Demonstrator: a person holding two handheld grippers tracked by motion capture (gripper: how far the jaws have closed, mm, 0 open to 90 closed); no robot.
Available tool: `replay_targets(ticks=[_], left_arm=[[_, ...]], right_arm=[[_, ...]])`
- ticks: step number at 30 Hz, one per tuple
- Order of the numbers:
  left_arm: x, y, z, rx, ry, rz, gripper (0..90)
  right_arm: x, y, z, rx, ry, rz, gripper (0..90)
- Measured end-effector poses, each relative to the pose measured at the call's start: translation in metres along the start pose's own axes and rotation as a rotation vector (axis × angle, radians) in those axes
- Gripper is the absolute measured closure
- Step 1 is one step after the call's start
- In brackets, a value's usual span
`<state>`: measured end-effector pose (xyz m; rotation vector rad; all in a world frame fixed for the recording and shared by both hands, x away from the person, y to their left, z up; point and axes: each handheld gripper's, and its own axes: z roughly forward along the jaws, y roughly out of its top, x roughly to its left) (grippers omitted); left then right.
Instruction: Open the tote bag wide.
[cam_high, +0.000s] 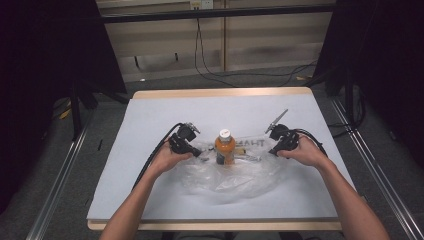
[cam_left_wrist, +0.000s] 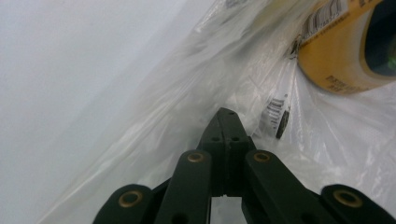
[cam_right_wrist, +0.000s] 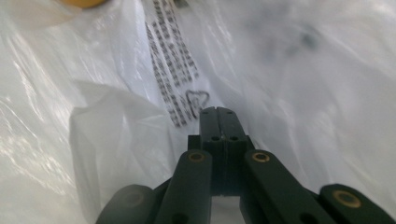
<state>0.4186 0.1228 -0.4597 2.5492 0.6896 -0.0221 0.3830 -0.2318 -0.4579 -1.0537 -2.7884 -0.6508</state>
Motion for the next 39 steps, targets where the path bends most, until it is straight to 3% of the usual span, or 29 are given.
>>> replay_targets(ticks=[3, 4, 6, 7, 9, 10, 11, 12, 13, 15, 16, 17, 18, 19, 23, 27, 28, 30, 32, 34, 36, 37, 38, 39], left_arm=[[0.000, -0.006, -0.001, -0.031, -0.004, -0.022, 90.0], [0.001, -0.007, -0.001, -0.037, -0.019, -0.006, 90.0], [0.001, -0.008, -0.001, -0.047, -0.023, -0.016, 90.0], [0.000, -0.010, -0.002, -0.057, -0.020, -0.017, 90.0], [-0.001, -0.013, -0.008, -0.129, -0.044, -0.030, 90.0], [-0.001, -0.013, -0.008, -0.129, -0.044, -0.030, 90.0], [-0.006, -0.016, -0.014, -0.198, -0.065, -0.051, 90.0], [-0.006, -0.016, -0.014, -0.198, -0.065, -0.051, 90.0], [-0.008, -0.018, -0.016, -0.222, -0.075, -0.053, 90.0], [-0.012, -0.026, -0.023, -0.317, -0.099, -0.079, 90.0], [-0.012, -0.026, -0.023, -0.317, -0.099, -0.079, 90.0], [-0.014, -0.031, -0.030, -0.357, -0.091, -0.081, 90.0], [-0.014, -0.031, -0.030, -0.357, -0.091, -0.081, 90.0], [-0.016, -0.036, -0.035, -0.392, -0.089, -0.083, 90.0], [-0.021, -0.043, -0.044, -0.432, -0.065, -0.069, 90.0], [-0.026, -0.050, -0.055, -0.521, -0.073, -0.075, 90.0], [-0.026, -0.050, -0.055, -0.521, -0.073, -0.075, 90.0], [-0.034, -0.058, -0.064, -0.543, -0.034, -0.062, 90.0], [-0.037, -0.066, -0.070, -0.573, -0.037, -0.064, 87.2], [-0.039, -0.071, -0.073, -0.586, -0.026, -0.063, 85.3], [-0.050, -0.087, -0.079, -0.622, 0.031, -0.066, 68.5], [-0.053, -0.092, -0.081, -0.628, 0.038, -0.076, 58.9], [-0.053, -0.092, -0.081, -0.628, 0.038, -0.076, 55.8], [-0.057, -0.099, -0.084, -0.648, 0.021, -0.085, 52.6]], right_arm=[[-0.002, -0.006, -0.002, -0.023, -0.006, 0.004, 90.0], [-0.001, -0.006, -0.001, -0.031, -0.006, 0.007, 90.0], [0.000, -0.006, -0.001, -0.048, -0.010, 0.000, 90.0], [0.002, -0.004, -0.001, -0.088, -0.010, 0.003, 90.0], [0.005, -0.001, -0.004, -0.149, -0.006, 0.004, 90.0], [0.008, 0.000, -0.006, -0.185, 0.006, 0.011, 90.0], [0.010, 0.001, -0.008, -0.214, 0.002, 0.010, 90.0], [0.010, 0.001, -0.008, -0.214, 0.002, 0.010, 90.0], [0.012, 0.001, -0.010, -0.249, 0.003, 0.000, 90.0], [0.019, 0.001, -0.016, -0.314, -0.014, 0.005, 90.0], [0.021, 0.001, -0.017, -0.334, -0.018, 0.000, 90.0], [0.024, 0.000, -0.019, -0.368, -0.031, 0.005, 90.0], [0.024, 0.000, -0.019, -0.368, -0.031, 0.005, 90.0], [0.027, -0.003, -0.022, -0.410, -0.033, 0.009, 90.0], [0.028, -0.013, -0.028, -0.512, -0.049, 0.045, 90.0], [0.033, -0.024, -0.032, -0.595, -0.054, 0.060, 90.0], [0.035, -0.026, -0.034, -0.619, -0.056, 0.066, 90.0], [0.041, -0.033, -0.037, -0.666, -0.060, 0.070, 90.0], [0.048, -0.041, -0.040, -0.708, -0.071, 0.061, 90.0], [0.053, -0.049, -0.043, -0.754, -0.081, 0.073, 79.7], [0.060, -0.058, -0.046, -0.789, -0.124, 0.091, 66.4], [0.063, -0.062, -0.046, -0.797, -0.120, 0.090, 58.6], [0.063, -0.062, -0.046, -0.797, -0.120, 0.090, 58.6], [0.068, -0.067, -0.048, -0.802, -0.141, 0.107, 43.3]])
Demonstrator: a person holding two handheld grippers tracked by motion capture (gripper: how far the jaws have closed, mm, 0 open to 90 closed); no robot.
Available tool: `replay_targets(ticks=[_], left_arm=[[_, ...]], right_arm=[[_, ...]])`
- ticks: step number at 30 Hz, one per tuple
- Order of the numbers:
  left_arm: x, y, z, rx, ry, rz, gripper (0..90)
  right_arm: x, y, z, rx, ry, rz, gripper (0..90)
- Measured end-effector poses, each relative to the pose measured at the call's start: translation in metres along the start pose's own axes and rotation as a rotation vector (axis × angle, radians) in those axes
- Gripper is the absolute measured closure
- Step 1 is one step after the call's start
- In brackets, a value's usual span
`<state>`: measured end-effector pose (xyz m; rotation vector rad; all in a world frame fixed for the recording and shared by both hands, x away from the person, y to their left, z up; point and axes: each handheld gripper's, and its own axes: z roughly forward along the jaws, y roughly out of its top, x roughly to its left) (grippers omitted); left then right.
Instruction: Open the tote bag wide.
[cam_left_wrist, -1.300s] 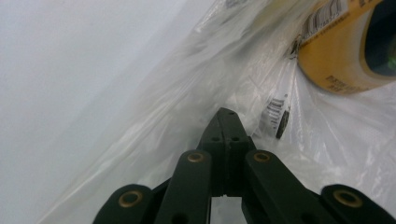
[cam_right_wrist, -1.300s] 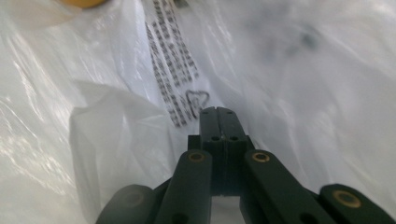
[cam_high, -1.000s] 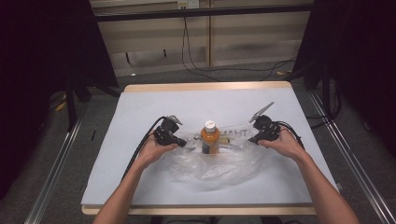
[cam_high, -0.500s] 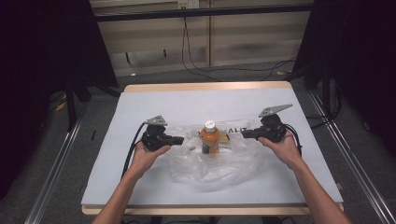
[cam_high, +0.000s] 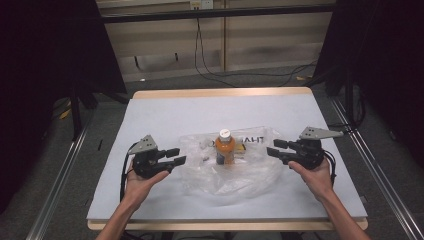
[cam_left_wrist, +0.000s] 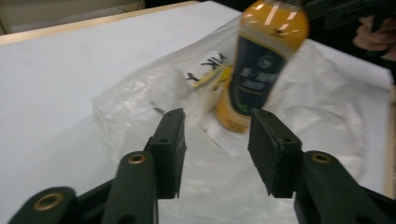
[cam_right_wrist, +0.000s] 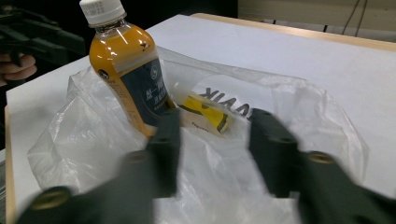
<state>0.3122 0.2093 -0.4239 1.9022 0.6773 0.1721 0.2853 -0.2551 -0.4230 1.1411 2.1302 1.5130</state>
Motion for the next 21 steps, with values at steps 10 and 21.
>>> replay_targets(ticks=[10, 21], left_arm=[[-0.017, -0.026, -0.023, -0.006, 0.105, 0.002, 9.4], [-0.024, -0.039, -0.030, -0.028, 0.138, 0.000, 3.0]], right_arm=[[0.017, -0.019, -0.026, -0.022, -0.069, 0.010, 4.8], [0.019, -0.042, -0.052, -0.074, -0.125, 0.048, 1.9]])
